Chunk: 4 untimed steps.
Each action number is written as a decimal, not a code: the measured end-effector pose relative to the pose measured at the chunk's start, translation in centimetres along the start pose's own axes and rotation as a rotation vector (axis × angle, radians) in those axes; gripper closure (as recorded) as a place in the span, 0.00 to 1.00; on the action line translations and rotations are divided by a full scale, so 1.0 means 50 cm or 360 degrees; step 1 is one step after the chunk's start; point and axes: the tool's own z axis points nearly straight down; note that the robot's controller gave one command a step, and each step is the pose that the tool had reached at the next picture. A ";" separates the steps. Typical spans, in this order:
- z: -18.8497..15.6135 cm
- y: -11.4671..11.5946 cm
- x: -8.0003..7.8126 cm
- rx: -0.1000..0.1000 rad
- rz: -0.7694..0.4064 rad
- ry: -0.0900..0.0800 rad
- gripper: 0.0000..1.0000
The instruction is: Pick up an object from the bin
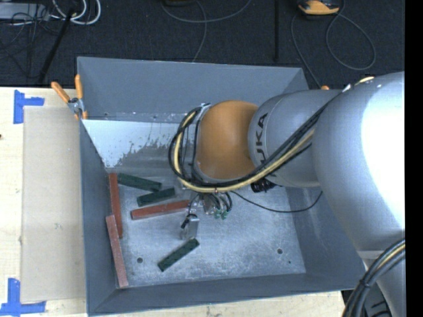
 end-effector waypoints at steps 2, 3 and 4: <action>-0.014 0.097 0.087 0.0016 -0.0030 0.0018 1.00; -0.083 0.117 0.169 0.0002 -0.0085 0.0011 1.00; -0.080 0.116 0.167 0.0003 -0.0078 0.0011 0.00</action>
Offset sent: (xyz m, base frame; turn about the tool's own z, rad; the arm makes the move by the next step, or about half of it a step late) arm 0.0000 0.0000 0.0000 0.0000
